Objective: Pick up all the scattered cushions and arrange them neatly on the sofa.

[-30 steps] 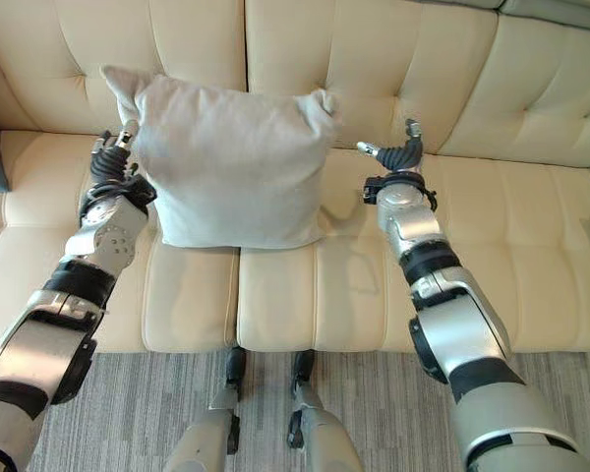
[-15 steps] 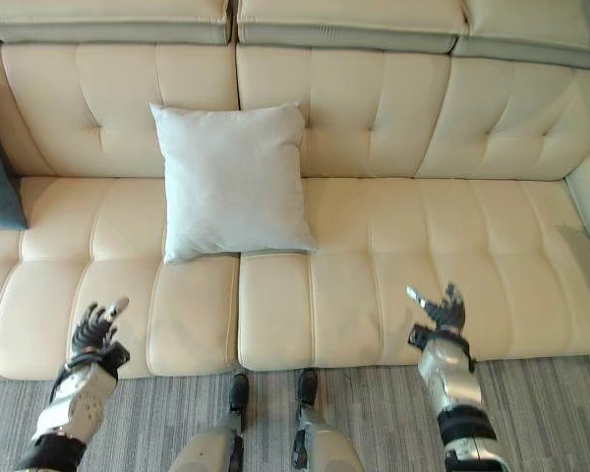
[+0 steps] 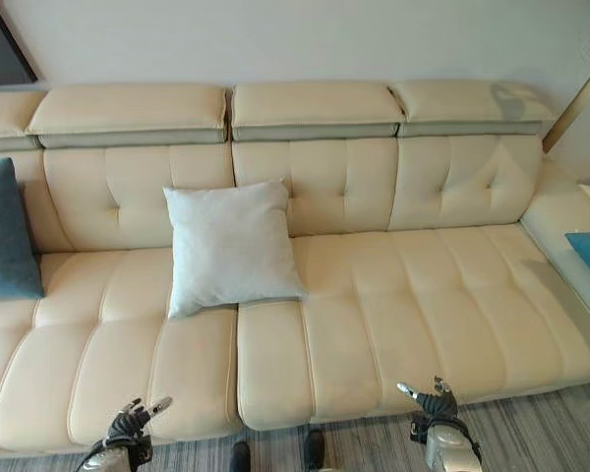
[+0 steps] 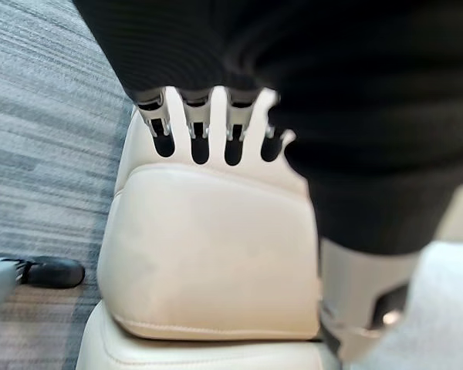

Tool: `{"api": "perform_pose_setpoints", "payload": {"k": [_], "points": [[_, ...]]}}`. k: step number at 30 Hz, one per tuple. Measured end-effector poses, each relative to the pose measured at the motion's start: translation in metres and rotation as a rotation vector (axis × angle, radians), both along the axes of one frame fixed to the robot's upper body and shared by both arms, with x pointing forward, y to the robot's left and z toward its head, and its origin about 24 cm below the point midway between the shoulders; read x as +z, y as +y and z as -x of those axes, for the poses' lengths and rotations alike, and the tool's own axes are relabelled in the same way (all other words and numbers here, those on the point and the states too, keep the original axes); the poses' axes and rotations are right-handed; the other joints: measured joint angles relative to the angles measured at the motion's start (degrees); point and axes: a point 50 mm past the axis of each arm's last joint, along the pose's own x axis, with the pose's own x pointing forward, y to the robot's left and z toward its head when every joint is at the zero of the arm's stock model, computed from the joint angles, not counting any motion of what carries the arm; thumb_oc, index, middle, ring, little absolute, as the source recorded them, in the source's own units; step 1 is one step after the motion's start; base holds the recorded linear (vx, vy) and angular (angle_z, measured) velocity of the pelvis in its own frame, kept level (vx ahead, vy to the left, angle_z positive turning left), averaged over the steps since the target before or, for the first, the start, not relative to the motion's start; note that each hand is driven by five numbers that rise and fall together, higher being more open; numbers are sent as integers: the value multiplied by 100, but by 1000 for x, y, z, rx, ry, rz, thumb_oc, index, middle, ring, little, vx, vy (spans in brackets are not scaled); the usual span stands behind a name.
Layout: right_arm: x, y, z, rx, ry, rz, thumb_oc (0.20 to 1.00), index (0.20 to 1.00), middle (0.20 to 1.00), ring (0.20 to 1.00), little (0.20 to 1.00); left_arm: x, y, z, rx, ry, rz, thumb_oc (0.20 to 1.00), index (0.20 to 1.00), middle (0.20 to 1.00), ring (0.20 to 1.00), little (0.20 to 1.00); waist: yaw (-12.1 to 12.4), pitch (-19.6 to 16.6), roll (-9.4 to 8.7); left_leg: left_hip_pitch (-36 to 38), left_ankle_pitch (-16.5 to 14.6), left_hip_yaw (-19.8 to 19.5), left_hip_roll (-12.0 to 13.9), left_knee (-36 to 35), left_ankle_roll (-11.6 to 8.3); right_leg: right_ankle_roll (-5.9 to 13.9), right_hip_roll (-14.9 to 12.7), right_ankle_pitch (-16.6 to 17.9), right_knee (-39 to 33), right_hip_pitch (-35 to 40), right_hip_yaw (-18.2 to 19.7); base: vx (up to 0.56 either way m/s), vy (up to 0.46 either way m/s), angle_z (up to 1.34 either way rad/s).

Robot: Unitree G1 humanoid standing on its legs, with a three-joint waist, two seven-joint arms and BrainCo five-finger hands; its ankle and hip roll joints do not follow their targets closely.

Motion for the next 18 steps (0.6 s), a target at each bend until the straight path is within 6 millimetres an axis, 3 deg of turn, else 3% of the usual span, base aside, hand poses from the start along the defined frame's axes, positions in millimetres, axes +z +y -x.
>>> {"api": "perform_pose_setpoints", "payload": {"k": [4,5,6,7,8,10,11,13,14,15,18], "points": [[-6,7,2,10,23,-13,1000,1000,1000,1000,1000,-1,1,0,-18,15,-24,1000,1000,1000,1000,1000,-12,26,-75,-98,40,176,-13,90,112,49,-12,299,170,-239,100,-174,6,-29],[-6,11,-2,16,19,-25,1000,1000,1000,1000,1000,1,3,-3,-35,11,-43,1000,1000,1000,1000,1000,-24,110,-127,-112,27,280,-45,43,138,226,-72,235,167,-292,109,-150,-44,-10],[-9,12,-1,10,30,-30,1000,1000,1000,1000,1000,1,2,-5,-41,8,-45,1000,1000,1000,1000,1000,-105,196,-30,-175,162,273,33,24,336,456,-82,-153,328,-336,65,-149,-44,-2],[-10,12,-1,9,41,-32,1000,1000,1000,1000,1000,1,1,-7,-42,5,-41,1000,1000,1000,1000,1000,-121,249,68,-190,199,278,146,8,360,336,-26,-315,799,-485,13,-89,-132,2],[-12,13,2,13,55,-36,1000,1000,1000,1000,1000,0,0,-6,-44,11,-41,1000,1000,1000,1000,1000,-92,293,208,-191,215,284,301,13,365,194,22,-786,1823,-670,-61,-47,-95,-8],[-12,15,2,15,55,-38,1000,1000,1000,1000,1000,-4,5,5,-31,52,-49,1000,1000,1000,1000,1000,-58,279,248,-167,226,308,363,19,379,226,-102,-1440,2793,-578,-54,-82,-164,-9],[-12,15,2,15,55,-39,1000,1000,1000,1000,1000,-6,7,9,-27,67,-52,1000,1000,1000,1000,1000,-62,239,183,-159,228,303,347,25,381,283,-180,-1585,2758,-380,-44,-126,-200,-11],[-14,18,2,23,59,-43,1000,1000,1000,1000,1000,-11,13,25,-10,123,-60,1000,1000,1000,1000,1000,52,123,-14,-193,277,388,234,45,274,367,-329,-1696,1968,287,-69,-157,-202,-26],[-14,21,0,43,62,-39,1000,1000,1000,1000,1000,-12,15,30,4,139,-63,1000,1000,1000,1000,1000,146,92,-137,-220,339,476,179,44,185,173,-371,-1752,1369,527,-47,-217,-272,-26],[-11,19,-5,59,56,-22,1000,1000,1000,1000,1000,-19,8,39,14,184,-38,1000,1000,1000,1000,1000,126,106,30,-241,477,444,333,43,34,168,-146,-1420,697,827,-93,-297,-346,-23],[-13,20,1,76,70,-11,1000,1000,1000,1000,1000,-23,0,41,15,192,-16,1000,1000,1000,1000,1000,117,118,233,-356,657,319,504,65,-167,-19,111,-1112,127,1027,-97,-389,-371,11]]}}
